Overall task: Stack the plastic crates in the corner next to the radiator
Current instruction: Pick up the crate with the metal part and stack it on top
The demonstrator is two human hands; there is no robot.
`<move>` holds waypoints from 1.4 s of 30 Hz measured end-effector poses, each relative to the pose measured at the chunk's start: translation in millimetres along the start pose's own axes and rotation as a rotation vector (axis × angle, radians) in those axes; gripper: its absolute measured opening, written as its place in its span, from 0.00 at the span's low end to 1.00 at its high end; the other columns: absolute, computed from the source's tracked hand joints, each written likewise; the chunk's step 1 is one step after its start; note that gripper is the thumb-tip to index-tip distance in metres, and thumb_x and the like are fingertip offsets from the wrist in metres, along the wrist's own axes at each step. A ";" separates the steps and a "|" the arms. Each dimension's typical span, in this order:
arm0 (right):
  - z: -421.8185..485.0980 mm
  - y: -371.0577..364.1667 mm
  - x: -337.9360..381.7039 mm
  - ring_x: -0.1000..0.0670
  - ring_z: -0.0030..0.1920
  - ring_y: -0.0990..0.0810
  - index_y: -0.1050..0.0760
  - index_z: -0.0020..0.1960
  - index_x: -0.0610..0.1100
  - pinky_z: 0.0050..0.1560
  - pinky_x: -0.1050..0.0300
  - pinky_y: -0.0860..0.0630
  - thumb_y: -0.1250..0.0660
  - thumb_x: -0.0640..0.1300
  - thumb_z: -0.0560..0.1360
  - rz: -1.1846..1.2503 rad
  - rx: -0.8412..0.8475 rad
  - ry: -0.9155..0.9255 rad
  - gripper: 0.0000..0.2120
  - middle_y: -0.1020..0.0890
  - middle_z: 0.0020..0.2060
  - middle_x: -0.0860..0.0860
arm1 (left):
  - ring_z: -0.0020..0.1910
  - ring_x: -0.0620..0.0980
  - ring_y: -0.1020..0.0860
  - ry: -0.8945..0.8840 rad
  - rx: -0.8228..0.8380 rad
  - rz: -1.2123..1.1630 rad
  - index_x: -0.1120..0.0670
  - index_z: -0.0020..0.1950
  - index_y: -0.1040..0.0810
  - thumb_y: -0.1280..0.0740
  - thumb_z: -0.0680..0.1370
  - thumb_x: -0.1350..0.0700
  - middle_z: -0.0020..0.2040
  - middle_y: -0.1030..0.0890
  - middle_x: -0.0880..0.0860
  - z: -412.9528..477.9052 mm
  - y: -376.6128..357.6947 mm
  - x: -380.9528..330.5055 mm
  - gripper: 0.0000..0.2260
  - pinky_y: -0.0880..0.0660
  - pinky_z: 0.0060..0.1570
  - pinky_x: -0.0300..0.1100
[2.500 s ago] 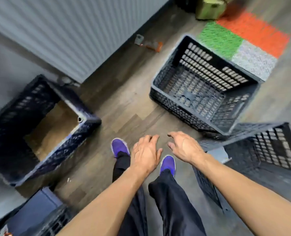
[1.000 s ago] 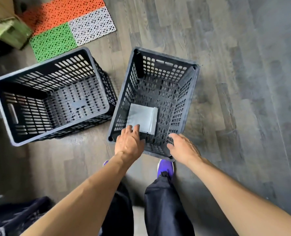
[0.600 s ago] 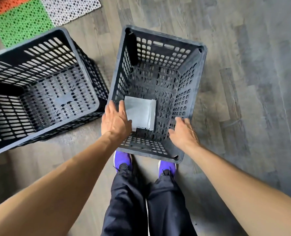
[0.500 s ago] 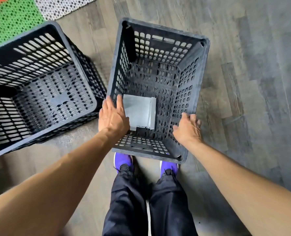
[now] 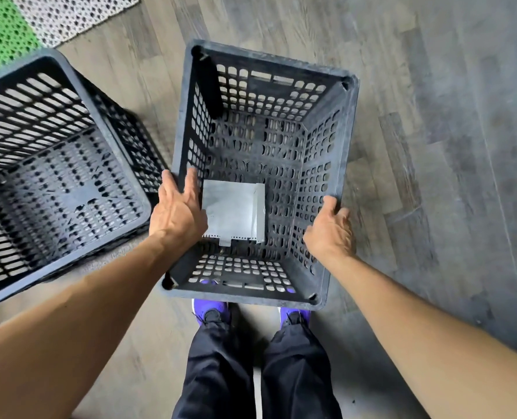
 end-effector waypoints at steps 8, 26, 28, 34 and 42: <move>12.9 22.2 -15.0 0.42 0.43 0.26 0.43 0.64 0.41 0.40 0.52 0.31 0.34 0.35 0.74 0.184 -0.006 -0.095 0.24 0.25 0.54 0.44 | 0.56 0.57 0.28 0.089 -0.077 -0.108 0.56 0.80 0.60 0.37 0.78 0.57 0.60 0.35 0.60 15.3 15.9 -9.6 0.39 0.25 0.58 0.55; -62.0 117.7 -56.5 0.39 0.61 0.23 0.30 0.62 0.39 0.57 0.48 0.26 0.36 0.36 0.75 0.167 0.100 -0.087 0.15 0.22 0.61 0.41 | 0.34 0.48 0.32 0.235 -0.206 -0.222 0.57 0.47 0.34 0.41 0.79 0.59 0.40 0.30 0.53 -112.2 81.0 -21.1 0.03 0.34 0.37 0.46; -83.4 142.2 -62.3 0.40 0.60 0.23 0.29 0.61 0.38 0.57 0.49 0.26 0.36 0.37 0.76 0.182 0.107 -0.042 0.14 0.22 0.60 0.41 | 0.34 0.48 0.33 0.213 -0.238 -0.247 0.56 0.48 0.35 0.41 0.80 0.59 0.40 0.31 0.52 -146.7 100.5 -24.2 0.03 0.36 0.38 0.45; -158.1 232.5 -67.6 0.42 0.57 0.24 0.29 0.57 0.38 0.54 0.51 0.28 0.35 0.39 0.77 0.165 0.099 0.142 0.10 0.23 0.56 0.42 | 0.39 0.52 0.29 0.205 -0.456 -0.330 0.56 0.50 0.30 0.40 0.81 0.56 0.44 0.27 0.52 -261.2 163.8 -32.4 0.04 0.34 0.40 0.46; -244.8 310.7 -20.1 0.45 0.43 0.28 0.32 0.43 0.41 0.45 0.56 0.33 0.37 0.39 0.79 0.065 -0.021 0.367 0.07 0.25 0.43 0.46 | 0.35 0.49 0.31 0.385 -0.516 -0.427 0.58 0.49 0.33 0.38 0.76 0.62 0.42 0.29 0.53 -370.6 234.8 -13.1 0.05 0.39 0.33 0.40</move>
Point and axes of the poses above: each hand's wrist, its own z-axis towards the middle knuckle, its own y-axis out of the back of the hand, x = y × z, the point moved 1 cm from there along z, towards the middle knuckle
